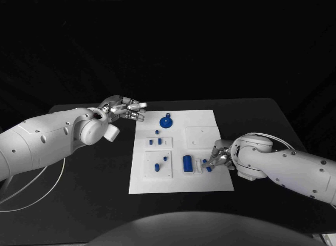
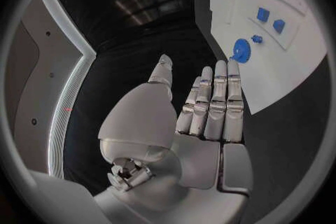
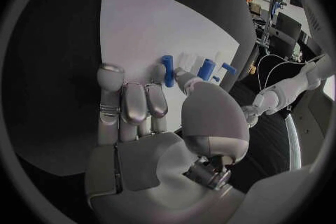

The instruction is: Assemble the parts on the task board

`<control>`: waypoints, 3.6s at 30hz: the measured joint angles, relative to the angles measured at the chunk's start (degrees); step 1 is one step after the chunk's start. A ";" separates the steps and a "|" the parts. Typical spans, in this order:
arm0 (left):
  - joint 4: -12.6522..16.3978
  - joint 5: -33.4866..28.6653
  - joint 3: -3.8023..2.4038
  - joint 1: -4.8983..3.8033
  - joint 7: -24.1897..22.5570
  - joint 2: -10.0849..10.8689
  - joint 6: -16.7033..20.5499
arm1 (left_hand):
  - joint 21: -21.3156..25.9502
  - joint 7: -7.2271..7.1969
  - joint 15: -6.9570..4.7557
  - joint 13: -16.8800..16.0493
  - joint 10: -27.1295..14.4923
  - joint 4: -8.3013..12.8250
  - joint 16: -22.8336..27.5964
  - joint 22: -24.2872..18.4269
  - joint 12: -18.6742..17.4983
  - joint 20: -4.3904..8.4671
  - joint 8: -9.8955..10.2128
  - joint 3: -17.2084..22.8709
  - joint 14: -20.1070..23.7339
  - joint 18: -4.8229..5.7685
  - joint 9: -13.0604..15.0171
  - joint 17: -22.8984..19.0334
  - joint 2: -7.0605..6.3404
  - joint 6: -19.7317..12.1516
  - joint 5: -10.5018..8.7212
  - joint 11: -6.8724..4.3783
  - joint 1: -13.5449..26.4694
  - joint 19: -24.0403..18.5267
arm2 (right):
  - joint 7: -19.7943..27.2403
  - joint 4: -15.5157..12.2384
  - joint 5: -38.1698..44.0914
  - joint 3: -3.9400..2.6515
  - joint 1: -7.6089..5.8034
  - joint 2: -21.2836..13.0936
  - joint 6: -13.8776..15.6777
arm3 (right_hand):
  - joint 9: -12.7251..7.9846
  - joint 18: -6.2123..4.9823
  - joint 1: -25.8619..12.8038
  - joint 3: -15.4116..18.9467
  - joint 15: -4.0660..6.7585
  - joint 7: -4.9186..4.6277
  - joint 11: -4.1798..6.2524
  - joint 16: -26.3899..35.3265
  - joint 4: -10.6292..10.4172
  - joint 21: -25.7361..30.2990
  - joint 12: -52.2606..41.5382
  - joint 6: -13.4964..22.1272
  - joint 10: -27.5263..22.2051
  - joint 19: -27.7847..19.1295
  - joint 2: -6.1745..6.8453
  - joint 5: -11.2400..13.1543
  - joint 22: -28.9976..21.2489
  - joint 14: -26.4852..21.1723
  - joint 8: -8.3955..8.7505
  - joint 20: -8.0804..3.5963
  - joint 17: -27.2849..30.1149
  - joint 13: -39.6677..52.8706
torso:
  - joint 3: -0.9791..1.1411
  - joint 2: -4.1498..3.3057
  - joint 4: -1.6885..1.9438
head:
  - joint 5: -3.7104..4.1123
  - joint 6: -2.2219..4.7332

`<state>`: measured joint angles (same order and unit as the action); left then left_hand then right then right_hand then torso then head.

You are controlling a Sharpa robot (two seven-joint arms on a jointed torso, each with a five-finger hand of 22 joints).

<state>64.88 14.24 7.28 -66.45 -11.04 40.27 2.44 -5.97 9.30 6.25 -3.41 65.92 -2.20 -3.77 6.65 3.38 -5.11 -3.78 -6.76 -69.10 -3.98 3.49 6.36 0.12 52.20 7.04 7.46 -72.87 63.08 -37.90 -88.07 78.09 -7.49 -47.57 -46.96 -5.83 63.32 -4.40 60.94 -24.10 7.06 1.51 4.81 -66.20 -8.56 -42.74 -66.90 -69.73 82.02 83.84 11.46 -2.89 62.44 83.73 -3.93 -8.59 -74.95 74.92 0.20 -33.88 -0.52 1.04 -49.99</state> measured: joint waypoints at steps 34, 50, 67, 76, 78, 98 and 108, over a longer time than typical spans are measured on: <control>-0.06 0.27 0.00 0.00 0.35 -0.13 -0.03 | 0.00 0.00 0.00 0.00 0.00 0.00 0.00 -0.04 0.00 0.00 0.00 0.00 0.00 0.00 0.00 0.00 0.00 0.00 0.00 0.00 0.00 0.00 | 0.62 -1.26 9.36 0.64 -0.65 0.55 -4.90 | -8.97 0.01 -2.99 -2.96 -0.34 -1.72 -1.04 -0.09 10.71 1.49 0.00 3.01 -1.04 0.21 -2.44 -28.76 4.24 0.34 0.16 0.63 0.03 -0.01 | 0.00 0.01 -0.02 | 0.35 -0.01; 0.01 0.49 0.00 0.00 0.68 -0.09 -0.07 | 0.00 0.00 0.00 0.00 0.00 0.00 0.00 -0.04 0.00 0.00 0.00 0.00 0.00 0.00 0.00 0.00 0.00 0.00 0.00 0.00 0.00 0.00 | 0.23 -0.82 0.01 0.82 -1.07 -0.58 -1.06 | -9.51 0.11 -6.11 -5.30 -0.38 -3.09 -1.22 -0.08 11.56 2.04 0.39 3.34 -0.81 0.20 -5.55 -31.00 6.44 0.28 0.52 0.62 0.04 -0.01 | 0.03 -0.02 -0.04 | 0.04 -0.01; 0.10 0.81 0.01 0.00 0.96 -0.02 -0.14 | 0.00 0.06 0.00 0.00 -0.21 0.00 0.00 -0.08 0.00 0.00 0.00 0.00 0.00 0.00 0.00 0.01 0.00 -0.36 0.00 -0.21 0.00 0.00 | -1.64 -2.15 -9.41 -0.19 -2.02 -0.84 0.98 | -11.40 0.51 -6.10 -6.00 -0.48 -2.84 -1.21 -0.08 12.27 2.60 0.39 2.68 -0.81 0.19 -5.55 -31.95 7.42 0.19 0.39 0.62 0.05 -0.01 | 0.01 -0.02 0.01 | -0.26 -0.01; 0.10 0.95 0.01 0.00 1.02 -0.02 -0.17 | 0.00 0.07 0.00 0.00 -0.21 0.00 0.00 -0.08 0.00 0.00 0.00 0.00 0.00 0.00 0.00 0.05 0.00 -0.35 0.00 -0.21 0.00 0.00 | -1.90 -2.51 -12.52 -0.49 -2.28 0.26 1.48 | -11.40 0.52 -6.10 -5.99 -0.48 -2.84 -1.21 -0.08 12.28 2.60 0.39 2.68 -0.81 0.19 -5.54 -31.95 7.66 0.19 0.40 0.62 0.00 -0.01 | 0.01 -0.02 0.01 | -0.26 -0.01; 0.09 0.97 0.01 0.00 1.03 -0.03 -0.18 | 0.00 0.07 0.00 0.00 -0.21 0.00 0.00 -0.08 0.00 0.00 0.00 0.00 0.00 0.00 0.00 0.05 0.00 -0.35 0.00 -0.21 0.00 0.00 | -1.92 -2.45 -12.93 -0.50 -2.30 0.45 1.55 | -11.41 0.52 -6.10 -5.97 -0.48 -2.84 -1.21 -0.08 12.30 2.95 0.39 2.68 -0.81 0.19 -5.54 -31.95 7.72 0.19 0.39 0.62 0.00 -0.01 | 0.00 -0.02 0.01 | -0.23 -0.01; 0.33 1.08 0.01 0.00 1.22 0.13 -0.29 | 0.00 0.07 0.00 0.00 -0.21 0.00 0.00 -0.07 0.00 0.00 0.00 0.00 0.00 0.00 0.00 0.04 0.00 -0.35 0.00 -0.21 0.00 0.00 | -2.08 0.43 -10.68 0.29 -2.43 3.43 1.29 | -10.97 0.59 -6.09 -5.49 -0.49 -2.86 -1.20 -0.08 12.78 3.87 0.39 2.64 -0.80 0.20 -5.53 -31.71 8.13 0.18 0.39 0.62 0.02 -0.01 | -0.03 -0.05 0.02 | -0.37 -0.01; 0.41 1.11 0.01 -0.01 1.31 0.23 -0.31 | 0.00 0.07 0.00 0.00 -0.21 0.00 0.00 -0.07 0.00 0.00 0.00 0.00 0.00 0.00 0.00 0.04 0.00 -0.35 0.00 -0.21 0.00 0.00 | -2.15 0.42 -8.42 0.63 -2.27 3.72 0.63 | -10.99 0.60 -6.08 -5.49 -0.57 -2.86 -1.20 -0.08 12.78 3.99 0.39 2.64 -0.80 0.20 -5.53 -31.27 8.14 0.10 0.50 0.62 0.03 -0.01 | -0.03 -0.01 0.01 | -0.50 -0.01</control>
<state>65.29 15.34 7.28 -66.45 -9.73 40.50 2.13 -5.97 9.37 6.25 -3.42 65.71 -2.20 -3.77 6.58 3.38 -5.11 -3.78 -6.76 -69.10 -3.98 3.49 6.39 0.12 51.85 7.04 7.25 -72.87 63.07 -40.05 -87.65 69.68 -6.86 -49.84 -43.24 -5.20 52.33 -3.81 54.86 -29.58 6.49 -1.35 3.61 -66.28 4.23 -38.76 -66.51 -67.09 81.21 84.03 5.93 -34.16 70.58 83.83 -3.44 -7.97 -74.93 74.91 0.16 -33.88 -0.51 0.54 -50.00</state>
